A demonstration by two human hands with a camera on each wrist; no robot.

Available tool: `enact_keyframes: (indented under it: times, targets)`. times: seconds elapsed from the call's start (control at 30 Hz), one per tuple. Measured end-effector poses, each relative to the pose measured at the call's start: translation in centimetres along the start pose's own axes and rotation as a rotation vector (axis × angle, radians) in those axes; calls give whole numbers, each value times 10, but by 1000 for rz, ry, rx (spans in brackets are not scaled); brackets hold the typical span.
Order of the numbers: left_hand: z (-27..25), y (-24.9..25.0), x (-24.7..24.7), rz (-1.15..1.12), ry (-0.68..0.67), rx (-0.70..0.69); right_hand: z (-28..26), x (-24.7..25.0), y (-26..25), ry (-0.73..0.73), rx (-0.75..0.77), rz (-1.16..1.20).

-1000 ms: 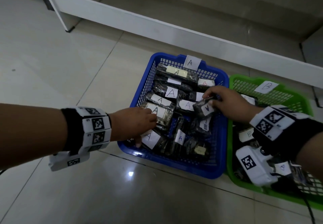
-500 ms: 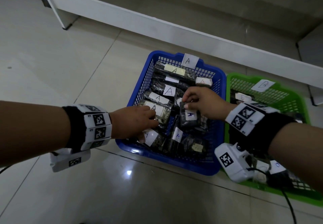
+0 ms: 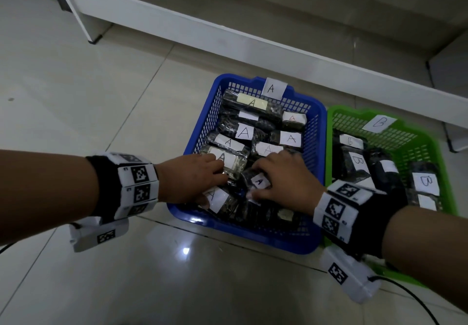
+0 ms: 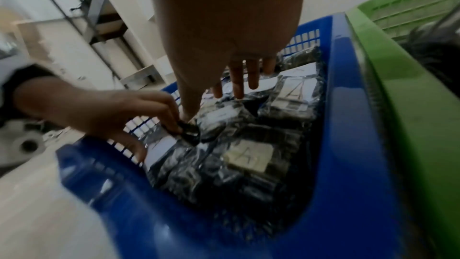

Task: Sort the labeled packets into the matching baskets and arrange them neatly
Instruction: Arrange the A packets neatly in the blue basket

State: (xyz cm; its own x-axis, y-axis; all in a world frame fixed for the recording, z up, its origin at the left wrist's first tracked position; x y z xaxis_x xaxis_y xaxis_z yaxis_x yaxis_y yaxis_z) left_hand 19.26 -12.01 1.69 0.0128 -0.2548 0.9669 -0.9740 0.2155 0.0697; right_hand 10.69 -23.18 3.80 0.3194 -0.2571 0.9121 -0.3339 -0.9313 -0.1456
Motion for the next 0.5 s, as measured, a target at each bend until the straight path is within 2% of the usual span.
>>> enact_keyframes:
  times: [0.03, 0.1, 0.3, 0.5]
  targets:
    - [1, -1, -1, -5, -10, 4, -2, -7, -4, -22, 12, -67]
    - [0, 1, 3, 1, 27, -11, -2, -16, -9, -43, 22, -55]
    - [-3, 4, 6, 8, 103, -56, 1, -18, -13, -145, 90, 264]
    - [-3, 5, 4, -23, 65, -41, -5, -15, -14, -95, 106, 369]
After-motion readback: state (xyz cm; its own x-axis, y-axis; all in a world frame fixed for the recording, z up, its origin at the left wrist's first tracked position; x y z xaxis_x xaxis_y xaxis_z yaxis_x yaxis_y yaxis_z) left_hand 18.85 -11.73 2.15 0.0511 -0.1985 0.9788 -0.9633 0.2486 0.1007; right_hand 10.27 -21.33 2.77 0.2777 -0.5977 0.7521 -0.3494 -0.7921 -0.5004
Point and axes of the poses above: each hand's wrist, its own z-axis towards the middle knuckle, its own x-axis out of the back of the hand, y = z × x, the point moved 8 cm from there along z, towards the middle knuckle, and after that the axes turned 1 degree about -y, right-handed, at the moved point
